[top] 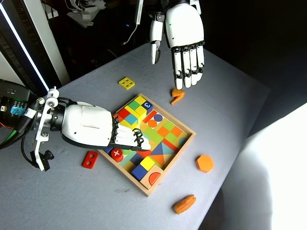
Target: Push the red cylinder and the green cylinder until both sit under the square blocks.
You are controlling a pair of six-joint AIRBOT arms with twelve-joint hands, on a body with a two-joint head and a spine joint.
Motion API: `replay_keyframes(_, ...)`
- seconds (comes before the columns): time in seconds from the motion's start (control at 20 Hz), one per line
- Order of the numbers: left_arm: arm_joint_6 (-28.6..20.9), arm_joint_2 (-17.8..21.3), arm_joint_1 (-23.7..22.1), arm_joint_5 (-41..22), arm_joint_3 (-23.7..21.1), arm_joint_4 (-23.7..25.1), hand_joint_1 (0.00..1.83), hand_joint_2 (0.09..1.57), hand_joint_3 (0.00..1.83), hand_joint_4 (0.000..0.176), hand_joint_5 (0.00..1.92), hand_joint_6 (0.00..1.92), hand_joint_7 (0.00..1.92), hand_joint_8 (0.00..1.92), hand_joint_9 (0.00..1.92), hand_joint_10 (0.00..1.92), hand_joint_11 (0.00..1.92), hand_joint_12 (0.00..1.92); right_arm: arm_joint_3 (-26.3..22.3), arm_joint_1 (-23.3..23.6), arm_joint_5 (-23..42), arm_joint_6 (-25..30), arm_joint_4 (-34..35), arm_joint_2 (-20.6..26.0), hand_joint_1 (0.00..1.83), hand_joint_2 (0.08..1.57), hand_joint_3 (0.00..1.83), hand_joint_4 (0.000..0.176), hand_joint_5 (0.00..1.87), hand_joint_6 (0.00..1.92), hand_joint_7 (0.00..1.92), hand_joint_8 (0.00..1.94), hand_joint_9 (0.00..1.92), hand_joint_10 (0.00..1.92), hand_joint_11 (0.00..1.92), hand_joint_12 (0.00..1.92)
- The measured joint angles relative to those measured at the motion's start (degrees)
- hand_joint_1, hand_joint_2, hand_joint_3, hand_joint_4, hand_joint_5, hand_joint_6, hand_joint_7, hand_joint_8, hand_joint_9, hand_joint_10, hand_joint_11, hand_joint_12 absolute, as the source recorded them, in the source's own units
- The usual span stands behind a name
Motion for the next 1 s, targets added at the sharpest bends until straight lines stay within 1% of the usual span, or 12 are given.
replay_keyframes(0.1,0.00,0.00,0.00,-0.02,0.00,0.00,0.08,1.38,0.00,0.030,0.08,0.00,0.11,0.00,0.13,0.00,0.00,0.64,0.00,0.26,0.07,0.35,0.02,0.00,0.02,1.19,0.00,0.000,0.89,0.00,0.23,0.01,0.06,0.02,0.00,0.00)
replay_keyframes(0.15,0.00,0.00,0.00,0.00,0.00,0.00,0.10,1.37,0.00,0.031,0.10,0.01,0.12,0.00,0.14,0.00,0.00,0.66,0.00,0.31,0.22,0.39,0.00,0.00,0.01,1.19,0.00,0.000,0.89,0.00,0.23,0.00,0.06,0.01,0.00,0.00)
replay_keyframes(0.25,-0.02,0.00,0.00,-0.02,0.00,0.00,0.08,1.38,0.00,0.032,0.08,0.00,0.10,0.00,0.12,0.00,0.00,0.62,0.00,0.61,0.17,0.46,0.02,0.09,0.00,1.19,0.00,0.000,0.89,0.00,0.20,0.00,0.05,0.01,0.00,0.00)
replay_keyframes(0.3,0.00,0.00,0.00,-0.02,0.00,0.00,0.07,1.38,0.00,0.033,0.09,0.00,0.12,0.01,0.13,0.00,0.00,0.63,0.00,0.96,0.09,0.66,0.04,0.20,0.02,1.18,0.00,0.000,0.90,0.01,0.22,0.01,0.06,0.01,0.00,0.00)
replay_keyframes(0.5,0.00,0.00,0.00,-0.02,0.00,0.00,0.09,1.37,0.00,0.031,0.10,0.00,0.12,0.00,0.13,0.00,0.00,0.61,0.00,1.68,0.85,1.05,0.02,0.83,0.03,1.18,0.00,0.000,0.90,0.01,0.22,0.00,0.06,0.01,0.00,0.00)
replay_keyframes(0.65,0.00,0.00,0.00,0.00,0.00,0.02,0.07,1.38,0.00,0.030,0.09,0.00,0.11,0.00,0.13,0.00,0.00,0.63,0.00,2.10,0.37,0.98,0.04,2.16,0.03,1.18,0.00,0.000,0.91,0.01,0.24,0.01,0.07,0.02,0.00,0.00)
replay_keyframes(0.8,0.00,0.00,0.00,0.00,0.00,0.00,0.08,1.38,0.00,0.032,0.09,0.00,0.12,0.00,0.14,0.00,0.00,0.62,0.00,4.55,-0.44,1.16,-0.02,5.27,0.02,1.18,0.00,0.000,0.89,0.00,0.23,0.01,0.06,0.01,0.00,0.00)
replay_keyframes(0.9,0.00,0.00,0.00,0.24,0.00,0.00,0.12,1.38,0.00,0.039,0.08,0.00,0.12,0.01,0.14,0.00,0.00,0.69,-0.66,4.92,-0.44,3.65,-0.15,8.85,0.01,1.18,0.00,0.000,0.86,0.00,0.24,0.01,0.06,0.01,0.00,0.00)
replay_keyframes(0.95,0.00,0.00,0.00,0.52,0.00,0.04,0.13,1.38,0.00,0.040,0.08,0.00,0.12,0.00,0.14,0.00,0.00,0.67,-1.14,4.81,-0.94,3.93,-0.04,10.40,0.05,1.18,0.00,0.000,0.86,0.00,0.25,0.01,0.08,0.02,0.00,0.00)
replay_keyframes(1.0,0.00,0.00,0.00,0.74,0.00,0.15,0.10,1.37,0.00,0.040,0.10,0.01,0.15,0.01,0.17,0.01,0.00,0.74,-1.77,4.81,-1.53,3.96,-0.02,12.00,0.06,1.18,0.00,0.000,0.84,0.00,0.27,0.02,0.12,0.04,0.00,0.00)
